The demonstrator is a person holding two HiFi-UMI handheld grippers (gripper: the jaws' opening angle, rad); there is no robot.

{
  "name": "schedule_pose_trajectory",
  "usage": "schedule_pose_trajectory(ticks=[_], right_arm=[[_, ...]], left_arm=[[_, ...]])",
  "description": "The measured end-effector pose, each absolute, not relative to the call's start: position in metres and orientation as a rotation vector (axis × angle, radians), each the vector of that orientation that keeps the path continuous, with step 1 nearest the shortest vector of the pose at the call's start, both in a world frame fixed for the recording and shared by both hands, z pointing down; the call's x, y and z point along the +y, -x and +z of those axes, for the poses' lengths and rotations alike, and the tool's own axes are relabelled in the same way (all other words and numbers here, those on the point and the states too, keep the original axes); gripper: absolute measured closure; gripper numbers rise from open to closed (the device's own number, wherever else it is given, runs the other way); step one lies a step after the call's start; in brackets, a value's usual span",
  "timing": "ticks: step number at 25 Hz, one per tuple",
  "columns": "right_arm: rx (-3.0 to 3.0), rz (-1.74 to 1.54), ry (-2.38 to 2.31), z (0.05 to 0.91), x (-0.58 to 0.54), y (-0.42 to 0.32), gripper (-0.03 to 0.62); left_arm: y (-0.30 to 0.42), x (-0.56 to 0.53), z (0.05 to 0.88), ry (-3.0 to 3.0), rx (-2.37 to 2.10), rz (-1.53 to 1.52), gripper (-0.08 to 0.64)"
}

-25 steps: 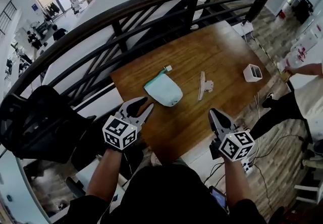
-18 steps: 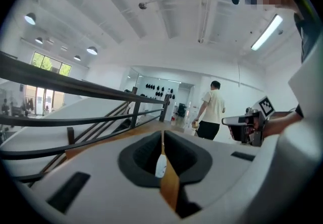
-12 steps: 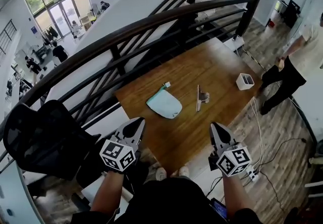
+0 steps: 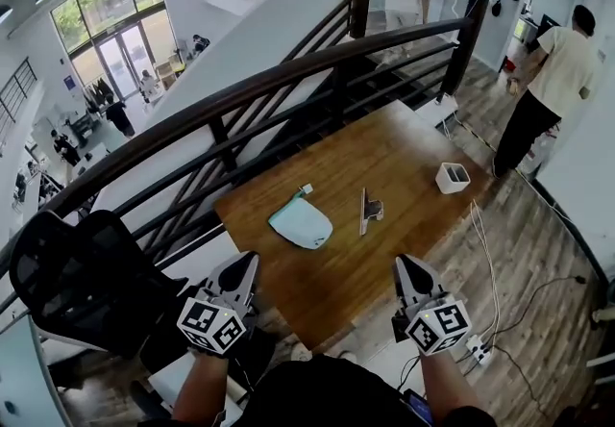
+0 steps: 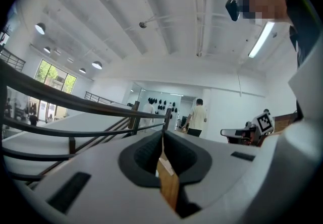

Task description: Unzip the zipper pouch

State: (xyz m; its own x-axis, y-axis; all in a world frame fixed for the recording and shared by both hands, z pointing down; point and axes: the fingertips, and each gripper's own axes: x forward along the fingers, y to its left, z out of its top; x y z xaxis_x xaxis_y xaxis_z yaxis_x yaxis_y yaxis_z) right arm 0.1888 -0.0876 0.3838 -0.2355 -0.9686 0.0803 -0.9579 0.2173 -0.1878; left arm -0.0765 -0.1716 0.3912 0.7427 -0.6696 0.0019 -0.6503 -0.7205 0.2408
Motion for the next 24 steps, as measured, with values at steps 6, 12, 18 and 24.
schedule_pose_trajectory(ticks=[6,12,18,24], right_arm=[[2.430,-0.288,1.860,0.374,-0.079,-0.203,0.599],[2.473,-0.286,1.797,0.373,-0.078,-0.198,0.598],[2.516,-0.256,1.758,0.371,-0.078,-0.192,0.598],[2.531,-0.241,1.745,0.372,-0.079,-0.191,0.598]], left_arm=[[0.057,-0.153,0.381,-2.725,-1.077,-0.168,0.540],[0.052,-0.136,0.380,-2.715,-1.104,-0.167,0.540],[0.054,-0.129,0.379,-2.712,-1.138,-0.155,0.541],[0.054,-0.129,0.380,-2.703,-1.155,-0.152,0.541]])
